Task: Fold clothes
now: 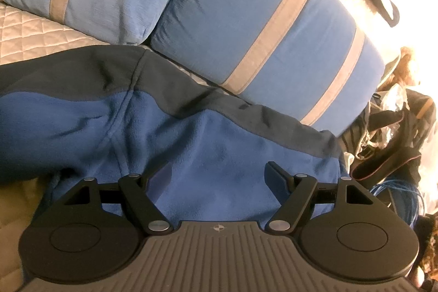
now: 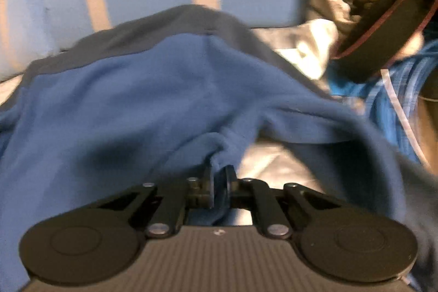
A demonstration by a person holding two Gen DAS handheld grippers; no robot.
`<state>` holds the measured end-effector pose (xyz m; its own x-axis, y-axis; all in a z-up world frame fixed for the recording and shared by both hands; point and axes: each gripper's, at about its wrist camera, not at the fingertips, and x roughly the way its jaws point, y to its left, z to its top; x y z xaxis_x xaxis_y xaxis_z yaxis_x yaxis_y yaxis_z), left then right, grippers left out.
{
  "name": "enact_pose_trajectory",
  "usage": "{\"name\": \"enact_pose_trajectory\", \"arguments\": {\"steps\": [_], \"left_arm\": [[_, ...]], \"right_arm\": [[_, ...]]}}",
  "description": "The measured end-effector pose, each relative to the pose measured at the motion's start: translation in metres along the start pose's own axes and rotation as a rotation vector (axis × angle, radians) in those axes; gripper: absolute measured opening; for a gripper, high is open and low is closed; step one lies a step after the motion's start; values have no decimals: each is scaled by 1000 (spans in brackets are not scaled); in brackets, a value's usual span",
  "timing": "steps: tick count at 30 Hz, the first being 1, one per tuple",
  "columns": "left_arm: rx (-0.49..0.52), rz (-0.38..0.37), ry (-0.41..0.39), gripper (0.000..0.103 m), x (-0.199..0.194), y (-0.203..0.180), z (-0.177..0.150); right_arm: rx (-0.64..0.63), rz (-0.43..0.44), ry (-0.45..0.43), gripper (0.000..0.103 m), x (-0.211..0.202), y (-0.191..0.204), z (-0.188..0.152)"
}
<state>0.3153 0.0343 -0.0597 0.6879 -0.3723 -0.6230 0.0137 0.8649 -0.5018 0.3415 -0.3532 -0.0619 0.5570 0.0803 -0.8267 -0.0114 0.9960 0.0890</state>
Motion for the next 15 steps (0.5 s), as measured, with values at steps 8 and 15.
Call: {"name": "enact_pose_trajectory", "arguments": {"steps": [8, 15], "left_arm": [[0, -21, -20, 75, -3, 2, 3], [26, -121, -103, 74, -26, 15, -2]], "right_arm": [[67, -21, -31, 40, -18, -19, -5], [-158, 51, -240, 89, -82, 41, -17]]}}
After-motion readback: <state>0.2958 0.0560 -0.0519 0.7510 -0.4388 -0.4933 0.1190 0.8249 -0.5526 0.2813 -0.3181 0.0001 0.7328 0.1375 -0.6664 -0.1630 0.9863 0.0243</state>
